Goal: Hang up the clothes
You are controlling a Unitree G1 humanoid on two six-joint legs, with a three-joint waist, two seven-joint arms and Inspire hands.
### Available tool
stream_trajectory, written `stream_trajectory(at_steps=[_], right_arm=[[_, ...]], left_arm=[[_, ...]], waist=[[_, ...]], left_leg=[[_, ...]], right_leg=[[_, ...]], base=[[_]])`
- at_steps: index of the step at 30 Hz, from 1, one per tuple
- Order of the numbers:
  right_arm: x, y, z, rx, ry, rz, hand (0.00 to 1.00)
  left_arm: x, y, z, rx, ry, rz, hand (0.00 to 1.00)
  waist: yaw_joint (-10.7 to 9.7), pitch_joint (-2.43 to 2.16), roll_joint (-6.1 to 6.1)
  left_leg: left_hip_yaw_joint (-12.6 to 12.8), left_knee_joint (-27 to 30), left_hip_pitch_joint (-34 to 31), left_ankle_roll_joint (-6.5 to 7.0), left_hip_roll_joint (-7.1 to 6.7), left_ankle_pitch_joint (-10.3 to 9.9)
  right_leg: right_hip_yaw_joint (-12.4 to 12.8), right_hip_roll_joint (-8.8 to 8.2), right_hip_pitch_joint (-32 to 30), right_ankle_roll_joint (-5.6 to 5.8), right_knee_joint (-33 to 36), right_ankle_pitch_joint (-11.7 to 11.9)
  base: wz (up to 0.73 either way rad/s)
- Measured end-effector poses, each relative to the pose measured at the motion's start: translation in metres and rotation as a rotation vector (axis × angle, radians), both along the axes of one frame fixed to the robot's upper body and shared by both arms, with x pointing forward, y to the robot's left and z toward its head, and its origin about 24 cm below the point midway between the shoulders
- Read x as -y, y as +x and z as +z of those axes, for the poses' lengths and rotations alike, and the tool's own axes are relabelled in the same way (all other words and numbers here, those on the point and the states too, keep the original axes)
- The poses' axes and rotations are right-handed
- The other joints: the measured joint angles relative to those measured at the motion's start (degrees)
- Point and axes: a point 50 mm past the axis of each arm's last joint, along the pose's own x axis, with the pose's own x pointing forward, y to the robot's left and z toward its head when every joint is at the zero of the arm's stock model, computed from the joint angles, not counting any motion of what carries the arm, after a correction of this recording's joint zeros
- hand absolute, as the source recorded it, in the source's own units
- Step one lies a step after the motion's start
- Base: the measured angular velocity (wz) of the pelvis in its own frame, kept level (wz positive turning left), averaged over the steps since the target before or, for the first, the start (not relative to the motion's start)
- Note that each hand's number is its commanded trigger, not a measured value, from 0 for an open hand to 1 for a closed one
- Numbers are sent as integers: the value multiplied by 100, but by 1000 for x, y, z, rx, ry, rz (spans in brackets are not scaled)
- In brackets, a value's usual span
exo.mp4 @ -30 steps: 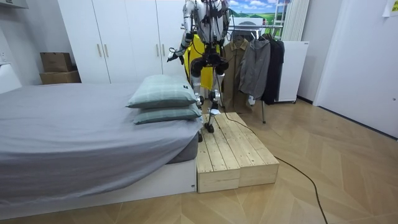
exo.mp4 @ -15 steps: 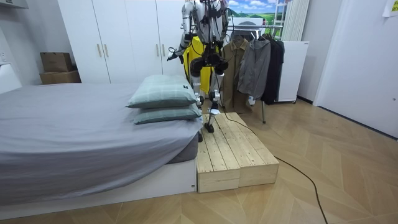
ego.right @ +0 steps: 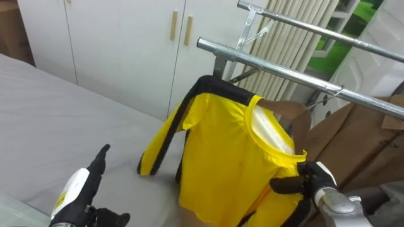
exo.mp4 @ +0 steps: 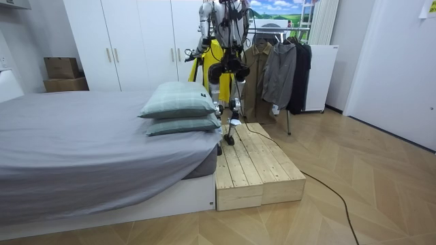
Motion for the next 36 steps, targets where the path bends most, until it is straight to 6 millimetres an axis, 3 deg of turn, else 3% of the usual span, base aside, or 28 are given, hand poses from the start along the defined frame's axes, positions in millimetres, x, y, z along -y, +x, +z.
stream_trajectory(at_steps=[4,5,6,7,15,25,36], right_arm=[[0,0,0,6,-5,-4,97],[0,0,0,7,-6,-4,65],[0,0,0,8,-6,-3,7],[0,0,0,8,-6,-4,0],[-2,1,0,19,-15,-11,0],[-6,3,0,46,-28,-16,0],[-12,7,4,72,-81,3,0]], left_arm=[[1,0,0,-16,-7,-18,0],[2,1,-1,-21,-9,-23,0],[2,1,-1,-21,-10,-24,0],[2,1,0,-19,-12,-24,0],[4,11,7,18,-12,-32,0],[5,12,8,20,-13,-33,0],[7,13,12,42,-6,-41,0]], waist=[[22,3,4],[21,2,2],[20,1,0],[20,-1,-3],[53,-4,-12],[53,42,52],[68,3,0]], left_leg=[[-6,19,-22,0,-2,0],[-3,20,-26,0,-2,0],[-3,20,-28,0,-2,0],[-3,20,-27,0,-2,0],[-1,12,-16,0,-3,0],[1,2,-9,1,-4,0],[202,-6,1,0,13,0]], right_leg=[[48,12,-5,9,0,-5],[49,13,-5,9,0,-5],[49,13,-6,9,0,-5],[49,13,-8,9,-2,-5],[50,11,-11,14,-6,-8],[59,13,-12,11,-1,-5],[113,27,-13,-30,11,30]], base=[[0],[0],[0],[0],[0],[0],[-5]])
